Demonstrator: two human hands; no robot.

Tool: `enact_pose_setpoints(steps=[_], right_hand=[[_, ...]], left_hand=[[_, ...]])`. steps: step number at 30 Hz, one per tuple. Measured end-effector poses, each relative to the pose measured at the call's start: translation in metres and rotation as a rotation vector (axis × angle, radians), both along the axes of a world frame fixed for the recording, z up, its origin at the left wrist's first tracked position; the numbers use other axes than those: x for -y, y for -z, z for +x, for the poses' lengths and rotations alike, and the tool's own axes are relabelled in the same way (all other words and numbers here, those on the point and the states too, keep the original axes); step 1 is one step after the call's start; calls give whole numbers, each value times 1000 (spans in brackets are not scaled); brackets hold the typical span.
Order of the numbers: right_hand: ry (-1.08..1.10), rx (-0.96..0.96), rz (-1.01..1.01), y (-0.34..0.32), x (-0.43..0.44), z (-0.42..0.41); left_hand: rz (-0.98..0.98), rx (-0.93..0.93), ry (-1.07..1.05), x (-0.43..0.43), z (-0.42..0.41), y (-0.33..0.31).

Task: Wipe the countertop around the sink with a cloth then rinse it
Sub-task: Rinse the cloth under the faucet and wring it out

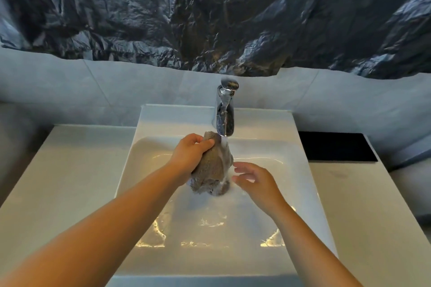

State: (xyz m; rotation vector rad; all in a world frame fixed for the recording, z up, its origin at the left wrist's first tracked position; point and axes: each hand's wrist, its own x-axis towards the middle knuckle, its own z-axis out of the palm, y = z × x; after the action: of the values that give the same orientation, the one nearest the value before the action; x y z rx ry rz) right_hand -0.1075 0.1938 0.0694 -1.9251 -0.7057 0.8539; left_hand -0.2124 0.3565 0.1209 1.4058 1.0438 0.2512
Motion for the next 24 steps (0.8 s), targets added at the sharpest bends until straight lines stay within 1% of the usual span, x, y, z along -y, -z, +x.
enact_pose_setpoints(steps=[4,6,10,12,13,15,16,18,19,20,22,24], right_hand=[[-69,359,-54,7,-4,-12],[-72,437,-15,7,-8,-16],[-52,535,49,6,-16,-18],[-39,521,53,5,-13,-16],[-24,481,54,2,-11,-15],[-7,373,76,-10,-6,-11],[-11,342,90,-19,-4,-10],[-35,345,90,-36,-2,-8],[-52,360,78,-45,-2,-8],[-67,368,69,-53,-2,-7],[-96,357,62,-68,-4,-6],[-145,344,35,-82,-4,-3]], left_hand=[[-62,53,-14,0,3,-4],[-92,65,-19,-2,3,-5],[-121,75,-16,-5,2,-2],[-88,47,-17,-9,1,2],[-34,17,-21,-12,0,4],[147,-68,-5,-19,-6,10],[260,-115,36,-19,-11,12],[461,-188,160,-12,-25,14],[511,-187,229,-6,-32,14],[516,-161,293,1,-38,15],[454,-98,390,17,-47,17],[380,-27,409,32,-50,18]])
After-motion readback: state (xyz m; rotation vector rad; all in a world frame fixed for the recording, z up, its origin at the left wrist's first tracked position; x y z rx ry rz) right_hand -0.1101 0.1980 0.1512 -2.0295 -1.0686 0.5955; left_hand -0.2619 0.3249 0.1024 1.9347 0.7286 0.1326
